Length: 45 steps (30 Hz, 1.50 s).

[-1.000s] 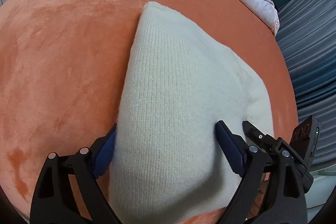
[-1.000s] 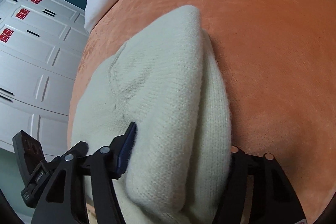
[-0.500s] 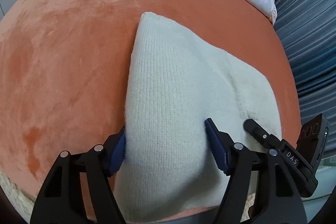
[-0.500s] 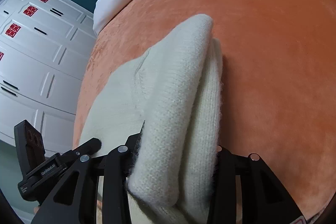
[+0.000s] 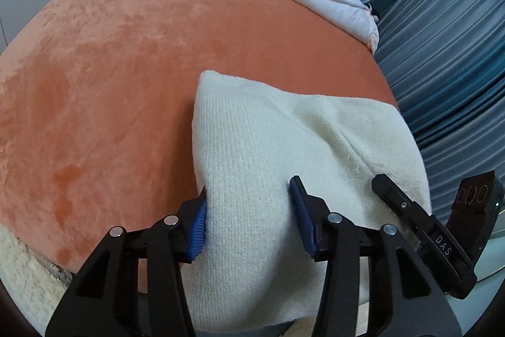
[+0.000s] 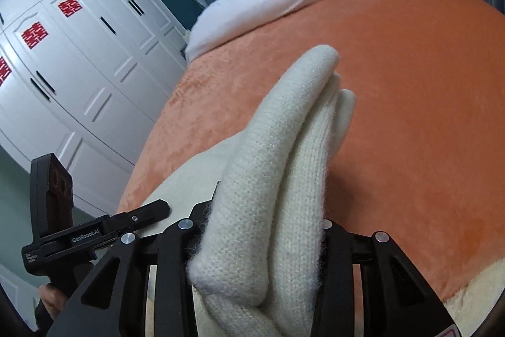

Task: Fold small clothes

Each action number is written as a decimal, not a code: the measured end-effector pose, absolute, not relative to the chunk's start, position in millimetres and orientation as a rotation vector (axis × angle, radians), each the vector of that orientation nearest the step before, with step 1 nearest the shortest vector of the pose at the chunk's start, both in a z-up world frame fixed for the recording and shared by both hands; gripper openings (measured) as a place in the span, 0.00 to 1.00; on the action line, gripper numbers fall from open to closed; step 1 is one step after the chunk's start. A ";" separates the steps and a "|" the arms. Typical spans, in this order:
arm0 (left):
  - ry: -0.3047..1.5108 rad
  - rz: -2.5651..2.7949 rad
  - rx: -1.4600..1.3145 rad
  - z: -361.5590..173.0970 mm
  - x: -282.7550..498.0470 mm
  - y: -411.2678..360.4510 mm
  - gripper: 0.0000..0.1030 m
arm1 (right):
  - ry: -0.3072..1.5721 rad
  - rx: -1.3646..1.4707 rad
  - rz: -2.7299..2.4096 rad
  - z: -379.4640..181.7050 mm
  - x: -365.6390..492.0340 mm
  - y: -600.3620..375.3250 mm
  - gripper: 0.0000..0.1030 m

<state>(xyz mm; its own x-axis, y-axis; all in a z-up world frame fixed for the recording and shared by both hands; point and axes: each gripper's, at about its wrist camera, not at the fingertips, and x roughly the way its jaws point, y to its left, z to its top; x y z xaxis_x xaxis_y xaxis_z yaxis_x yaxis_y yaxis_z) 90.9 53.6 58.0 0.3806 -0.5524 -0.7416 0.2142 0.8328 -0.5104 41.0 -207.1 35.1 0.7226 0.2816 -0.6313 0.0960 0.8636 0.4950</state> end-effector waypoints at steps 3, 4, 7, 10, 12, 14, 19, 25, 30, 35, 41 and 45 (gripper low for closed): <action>0.995 -0.494 -0.337 80.1 102.5 62.3 0.45 | 0.692 0.533 0.162 50.7 59.5 -203.5 0.35; 0.980 -0.482 -0.326 82.6 107.8 63.0 0.47 | 0.685 0.545 0.176 49.7 68.7 -203.7 0.37; 0.962 -0.432 -0.275 50.3 135.5 60.7 0.57 | 0.747 0.640 0.184 4.9 104.7 -218.2 0.49; 1.111 -0.294 -0.213 -20.7 154.4 62.3 0.50 | 0.946 0.635 -0.060 -70.2 125.9 -237.7 0.42; 1.062 -0.333 -0.362 -22.3 134.3 81.4 0.54 | 0.917 0.744 -0.036 -80.8 104.0 -247.2 0.39; 1.053 -0.304 -0.328 -16.3 119.9 86.1 0.60 | 0.875 0.710 -0.041 -67.0 80.1 -242.8 0.41; 1.100 -0.313 -0.339 -20.8 104.1 88.0 0.61 | 0.970 0.552 0.044 -70.9 73.7 -211.5 0.54; 1.137 -0.384 -0.233 -27.2 69.8 85.4 0.61 | 0.961 0.448 0.038 -65.2 90.9 -201.0 0.10; 1.121 -0.293 -0.175 -39.1 66.1 86.8 0.60 | 0.804 0.346 0.062 -10.8 101.2 -198.2 0.09; 1.092 -0.173 -0.114 -43.1 82.8 85.0 0.60 | 0.952 0.298 -0.017 -57.8 111.5 -199.2 0.09; 1.130 -0.144 -0.049 -63.9 86.0 87.5 0.62 | 0.997 0.444 -0.022 -85.5 104.5 -216.0 0.09; 1.126 -0.148 -0.017 -49.3 78.7 84.6 0.60 | 0.989 0.458 -0.055 -59.2 96.4 -219.6 0.14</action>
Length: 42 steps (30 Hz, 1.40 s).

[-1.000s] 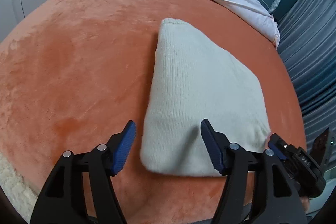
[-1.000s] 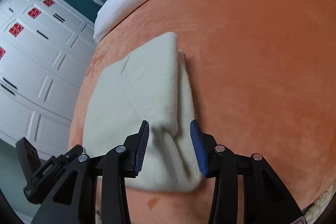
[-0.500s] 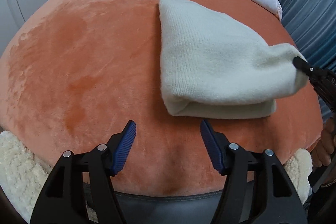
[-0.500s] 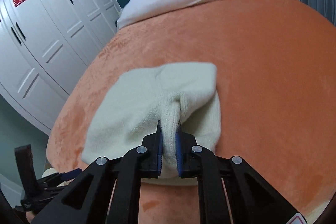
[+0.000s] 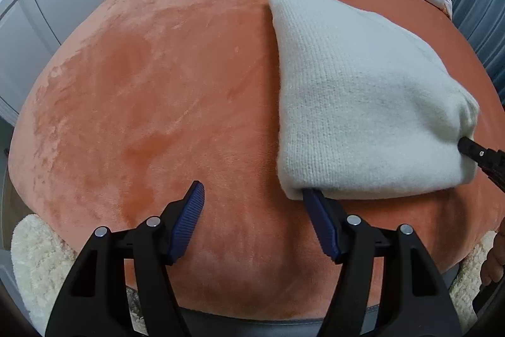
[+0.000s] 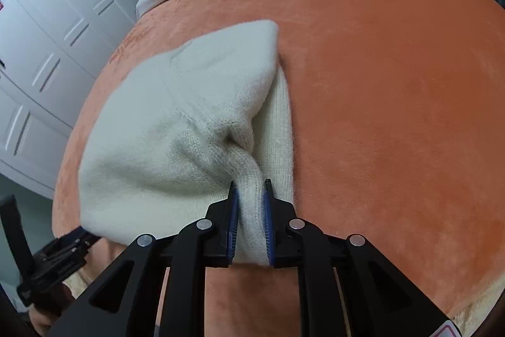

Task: Fold small clothes

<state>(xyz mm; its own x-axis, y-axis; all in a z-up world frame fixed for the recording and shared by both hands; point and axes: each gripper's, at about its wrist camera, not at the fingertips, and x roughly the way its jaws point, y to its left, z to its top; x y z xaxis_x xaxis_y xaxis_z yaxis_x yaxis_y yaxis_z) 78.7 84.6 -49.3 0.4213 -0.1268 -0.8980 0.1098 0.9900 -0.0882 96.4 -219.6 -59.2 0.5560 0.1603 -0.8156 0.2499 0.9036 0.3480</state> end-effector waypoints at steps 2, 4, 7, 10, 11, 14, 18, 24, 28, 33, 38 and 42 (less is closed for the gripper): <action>1.112 -0.155 -0.042 -37.7 71.4 87.1 0.60 | 0.907 0.472 -0.064 -36.1 77.8 -218.0 0.14; 1.089 -0.180 -0.063 -24.8 62.9 86.3 0.60 | 0.875 0.443 -0.064 -26.1 68.4 -211.7 0.13; 1.057 -0.215 -0.052 -12.2 61.6 71.9 0.60 | 0.938 0.379 -0.042 -40.7 79.2 -203.3 0.08; 1.052 -0.214 -0.004 -18.6 69.5 56.7 0.60 | 1.075 0.354 -0.063 -83.1 99.3 -204.0 0.00; 1.065 -0.210 0.006 -21.5 72.2 53.0 0.60 | 1.063 0.376 -0.071 -76.2 97.1 -205.5 0.00; 1.105 -0.200 0.003 -30.2 78.6 52.8 0.61 | 0.992 0.409 -0.079 -41.6 84.8 -206.4 0.00; 1.114 -0.186 0.016 -35.2 79.2 50.8 0.64 | 0.889 0.355 -0.056 -5.6 89.7 -206.5 0.00; 1.121 -0.185 0.026 -39.1 79.7 47.9 0.65 | 1.051 0.228 -0.075 -64.3 146.1 -202.1 0.00; 1.117 -0.200 0.038 -31.9 71.3 44.2 0.63 | 1.023 0.297 -0.080 -35.8 124.9 -203.1 0.00; 1.111 -0.228 0.041 -25.5 56.6 34.7 0.65 | 0.989 0.383 -0.096 -22.9 61.8 -200.8 0.00; 1.075 -0.246 0.096 -21.0 39.1 18.7 0.72 | 0.985 0.399 -0.162 -29.4 13.6 -191.6 0.11; 1.040 -0.243 0.112 -18.9 28.3 12.6 0.79 | 0.951 0.374 -0.204 -30.3 -3.7 -186.5 0.12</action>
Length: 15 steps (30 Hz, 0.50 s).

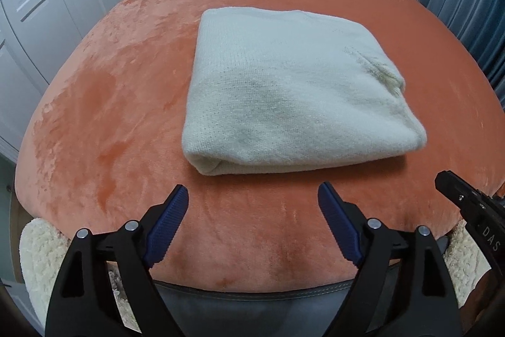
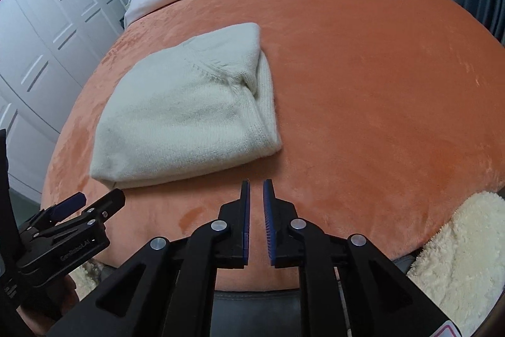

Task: Fold small clothes

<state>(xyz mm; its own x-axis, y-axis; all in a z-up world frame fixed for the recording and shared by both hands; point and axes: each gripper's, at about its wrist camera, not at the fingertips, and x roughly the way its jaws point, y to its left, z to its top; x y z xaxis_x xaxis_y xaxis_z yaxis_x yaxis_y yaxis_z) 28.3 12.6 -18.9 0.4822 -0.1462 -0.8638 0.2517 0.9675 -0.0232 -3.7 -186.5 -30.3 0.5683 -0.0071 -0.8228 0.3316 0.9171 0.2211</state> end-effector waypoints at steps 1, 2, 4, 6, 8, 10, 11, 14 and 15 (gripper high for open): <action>1.035 -0.239 0.118 -18.9 26.0 11.5 0.80 | 0.947 0.370 -0.213 -30.7 -5.5 -185.6 0.14; 1.032 -0.235 0.124 -18.8 24.1 10.5 0.80 | 0.948 0.370 -0.216 -31.4 -6.2 -186.9 0.16; 1.020 -0.225 0.134 -18.3 20.2 9.8 0.80 | 0.949 0.368 -0.220 -33.5 -9.9 -182.1 0.17; 1.009 -0.216 0.144 -18.0 17.2 10.1 0.80 | 0.949 0.360 -0.218 -35.3 -10.1 -177.6 0.17; 1.004 -0.210 0.142 -17.7 14.6 11.3 0.81 | 0.950 0.358 -0.221 -36.7 -13.0 -172.6 0.18; 0.998 -0.202 0.138 -17.3 12.6 12.8 0.81 | 0.947 0.350 -0.219 -36.9 -15.1 -168.4 0.20; 0.993 -0.198 0.136 -17.1 12.5 14.6 0.81 | 0.947 0.343 -0.221 -37.2 -16.3 -166.0 0.23; 0.971 -0.189 0.132 -16.2 8.3 16.0 0.81 | 0.944 0.328 -0.219 -37.9 -20.6 -157.4 0.28; 0.964 -0.190 0.131 -15.8 6.7 16.2 0.82 | 0.940 0.322 -0.217 -37.7 -22.3 -153.8 0.30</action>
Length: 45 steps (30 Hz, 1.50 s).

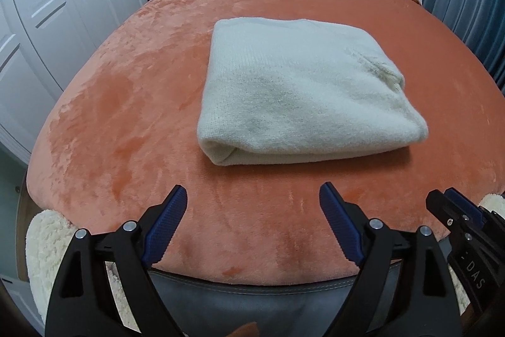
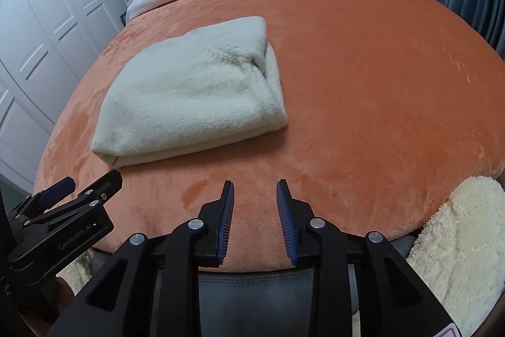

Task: Fold small clothes

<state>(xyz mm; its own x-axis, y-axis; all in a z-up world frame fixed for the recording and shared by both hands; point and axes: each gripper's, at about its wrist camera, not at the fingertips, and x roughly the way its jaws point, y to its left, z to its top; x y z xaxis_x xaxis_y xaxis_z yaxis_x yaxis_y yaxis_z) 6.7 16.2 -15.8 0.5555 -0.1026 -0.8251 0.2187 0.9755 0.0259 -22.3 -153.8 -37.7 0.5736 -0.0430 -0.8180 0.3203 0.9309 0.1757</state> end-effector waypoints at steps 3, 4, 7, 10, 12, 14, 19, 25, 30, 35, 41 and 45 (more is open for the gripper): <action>0.936 -0.188 0.125 -15.8 -0.8 17.4 0.86 | 0.918 0.293 -0.218 -36.9 -26.0 -144.9 0.36; 0.921 -0.187 0.129 -16.1 -3.7 17.5 0.86 | 0.910 0.285 -0.221 -37.2 -27.4 -142.4 0.40; 0.887 -0.185 0.146 -17.8 -11.6 16.4 0.87 | 0.888 0.260 -0.229 -39.0 -30.8 -135.4 0.44; 0.867 -0.182 0.152 -19.9 -15.4 17.1 0.88 | 0.878 0.236 -0.231 -40.5 -33.6 -128.0 0.45; 0.858 -0.171 0.147 -20.4 -17.3 17.9 0.89 | 0.871 0.224 -0.226 -40.2 -34.4 -126.8 0.45; 0.852 -0.170 0.143 -20.0 -17.7 18.8 0.90 | 0.865 0.219 -0.228 -39.5 -35.9 -124.7 0.46; 0.846 -0.170 0.133 -17.4 -18.4 18.8 0.90 | 0.856 0.225 -0.236 -37.5 -38.6 -122.3 0.46; 0.843 -0.167 0.134 -16.1 -20.1 18.1 0.90 | 0.854 0.227 -0.234 -37.1 -38.9 -124.6 0.46; 0.852 -0.166 0.124 -15.0 -21.0 18.3 0.90 | 0.851 0.232 -0.235 -36.4 -39.9 -123.6 0.46; 0.854 -0.166 0.126 -15.0 -20.7 19.1 0.90 | 0.854 0.236 -0.237 -36.5 -40.7 -121.9 0.46; 0.859 -0.167 0.128 -15.9 -19.9 19.6 0.90 | 0.858 0.236 -0.240 -36.4 -41.5 -120.8 0.46; 0.858 -0.163 0.136 -16.6 -19.3 19.1 0.90 | 0.860 0.236 -0.240 -36.7 -42.0 -119.7 0.46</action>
<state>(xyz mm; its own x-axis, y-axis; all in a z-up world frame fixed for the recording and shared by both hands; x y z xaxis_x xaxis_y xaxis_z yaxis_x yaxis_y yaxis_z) -19.3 19.1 -16.6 0.6426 -0.0879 -0.7612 0.1971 0.9789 0.0534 -42.0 -119.7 -36.7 0.6290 -0.1128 -0.7692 0.3018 0.9473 0.1078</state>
